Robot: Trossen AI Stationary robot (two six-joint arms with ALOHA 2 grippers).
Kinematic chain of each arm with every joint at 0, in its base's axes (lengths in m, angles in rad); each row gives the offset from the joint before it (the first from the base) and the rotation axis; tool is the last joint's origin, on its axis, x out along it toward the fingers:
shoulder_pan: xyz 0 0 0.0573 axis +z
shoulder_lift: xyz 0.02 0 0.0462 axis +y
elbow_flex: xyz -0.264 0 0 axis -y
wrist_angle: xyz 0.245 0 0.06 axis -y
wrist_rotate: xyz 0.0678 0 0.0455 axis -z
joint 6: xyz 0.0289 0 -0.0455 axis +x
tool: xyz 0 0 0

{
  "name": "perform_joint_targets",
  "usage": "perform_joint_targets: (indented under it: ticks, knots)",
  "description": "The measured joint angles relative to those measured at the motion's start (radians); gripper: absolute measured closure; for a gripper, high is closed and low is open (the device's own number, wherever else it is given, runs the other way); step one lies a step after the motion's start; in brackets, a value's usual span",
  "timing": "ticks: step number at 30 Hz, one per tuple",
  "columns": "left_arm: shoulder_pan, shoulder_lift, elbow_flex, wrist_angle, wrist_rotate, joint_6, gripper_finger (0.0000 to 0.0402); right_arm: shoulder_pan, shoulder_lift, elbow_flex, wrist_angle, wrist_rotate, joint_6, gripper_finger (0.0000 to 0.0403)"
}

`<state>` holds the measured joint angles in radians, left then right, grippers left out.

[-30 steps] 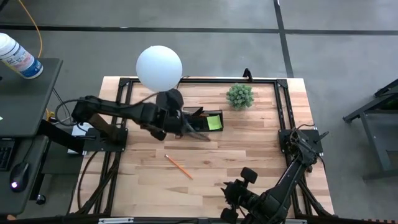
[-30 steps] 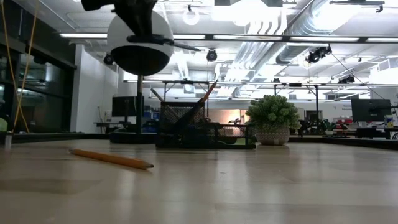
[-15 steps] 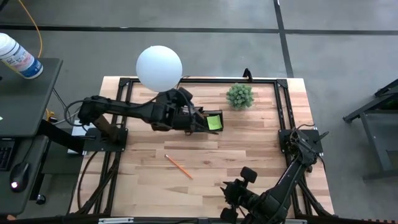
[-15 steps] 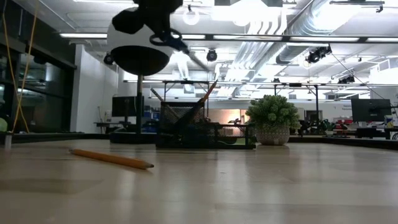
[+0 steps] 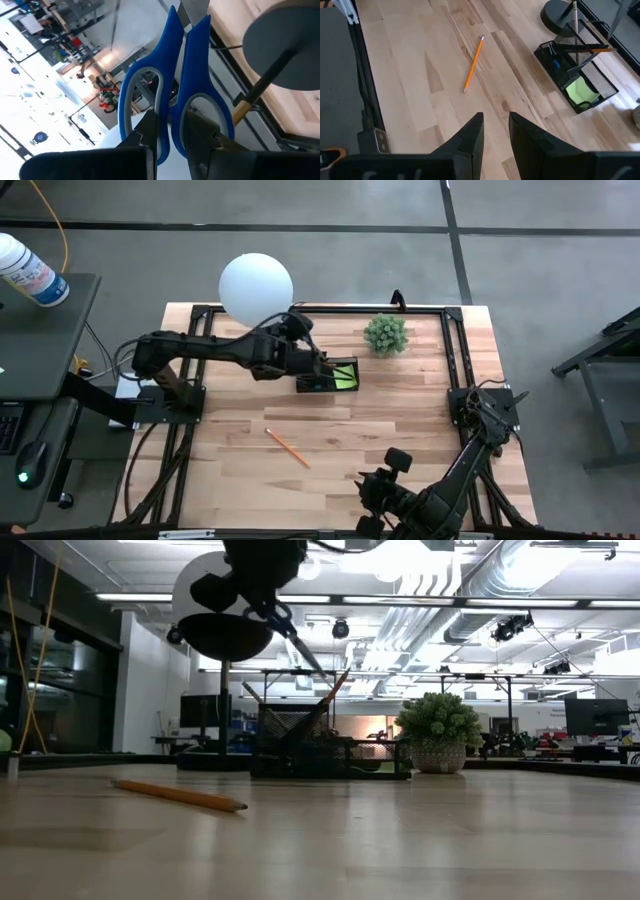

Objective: Pick and place office supplies into organizer
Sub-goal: Put the blue scissors into the desk organizer

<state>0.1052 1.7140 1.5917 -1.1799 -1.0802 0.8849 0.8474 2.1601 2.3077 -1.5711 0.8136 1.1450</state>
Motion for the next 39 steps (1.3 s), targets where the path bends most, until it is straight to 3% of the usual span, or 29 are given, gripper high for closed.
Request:
perform_joint_targets:
  ticks: [7,19,34,39]
  knots:
    - [0.000,0.069,0.000,0.012,-0.029,0.000,0.0364,0.003,0.000,0.000,0.000,0.000,-0.002,0.0320]
    - [0.034,0.070,-0.004,-0.026,-0.010,-0.034,0.0364,0.020,0.000,0.000,0.000,-0.001,0.006,0.0320]
    - [0.041,0.069,-0.161,-0.016,-0.014,-0.032,0.0364,0.019,0.000,0.000,0.000,0.012,0.006,0.0320]
    - [0.046,0.069,-0.168,0.009,-0.016,-0.045,0.0341,0.019,0.000,0.000,0.000,0.020,0.006,0.0320]
